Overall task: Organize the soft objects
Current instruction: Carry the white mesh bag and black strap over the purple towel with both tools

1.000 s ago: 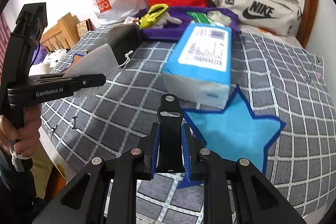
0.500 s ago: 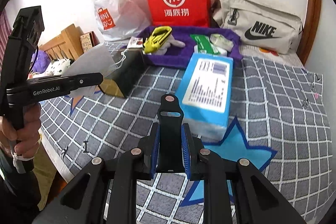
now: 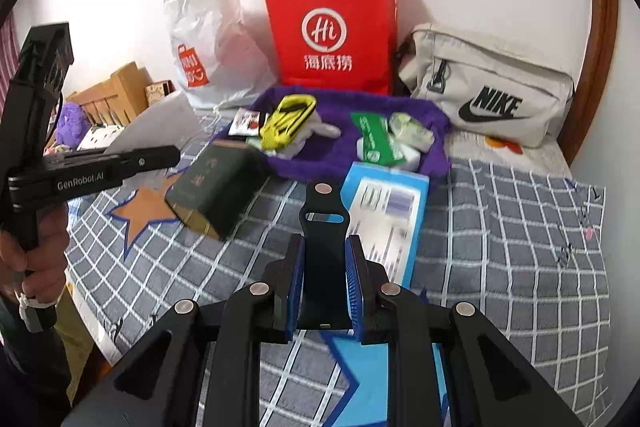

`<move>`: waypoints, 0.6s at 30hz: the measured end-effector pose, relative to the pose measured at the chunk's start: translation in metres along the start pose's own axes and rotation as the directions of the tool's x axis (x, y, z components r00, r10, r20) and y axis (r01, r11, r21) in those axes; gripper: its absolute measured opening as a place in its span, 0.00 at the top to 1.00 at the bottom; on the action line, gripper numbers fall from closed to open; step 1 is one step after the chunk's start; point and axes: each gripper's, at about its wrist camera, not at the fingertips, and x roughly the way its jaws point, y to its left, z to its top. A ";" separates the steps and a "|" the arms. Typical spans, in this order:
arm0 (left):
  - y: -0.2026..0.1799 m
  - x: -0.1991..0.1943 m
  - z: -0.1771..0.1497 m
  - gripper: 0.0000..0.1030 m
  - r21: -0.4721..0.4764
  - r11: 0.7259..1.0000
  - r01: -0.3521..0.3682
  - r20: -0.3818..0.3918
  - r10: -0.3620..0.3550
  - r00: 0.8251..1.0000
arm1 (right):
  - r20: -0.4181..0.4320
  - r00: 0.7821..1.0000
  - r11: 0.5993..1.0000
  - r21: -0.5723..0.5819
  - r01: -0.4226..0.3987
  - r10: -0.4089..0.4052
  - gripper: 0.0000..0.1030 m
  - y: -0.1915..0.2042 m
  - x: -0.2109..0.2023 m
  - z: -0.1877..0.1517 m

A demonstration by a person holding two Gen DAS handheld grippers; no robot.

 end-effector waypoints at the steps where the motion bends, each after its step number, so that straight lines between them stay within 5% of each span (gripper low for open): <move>1: 0.002 0.001 0.002 0.90 -0.005 1.000 -0.002 -0.002 0.002 1.000 | 0.003 1.000 1.000 -0.001 0.002 -0.002 0.80 0.000 0.001 0.004; 18: 0.026 0.032 0.065 0.90 -0.022 0.996 -0.089 -0.016 0.089 0.996 | 0.074 0.997 1.000 0.010 -0.013 0.013 0.80 -0.033 0.045 0.087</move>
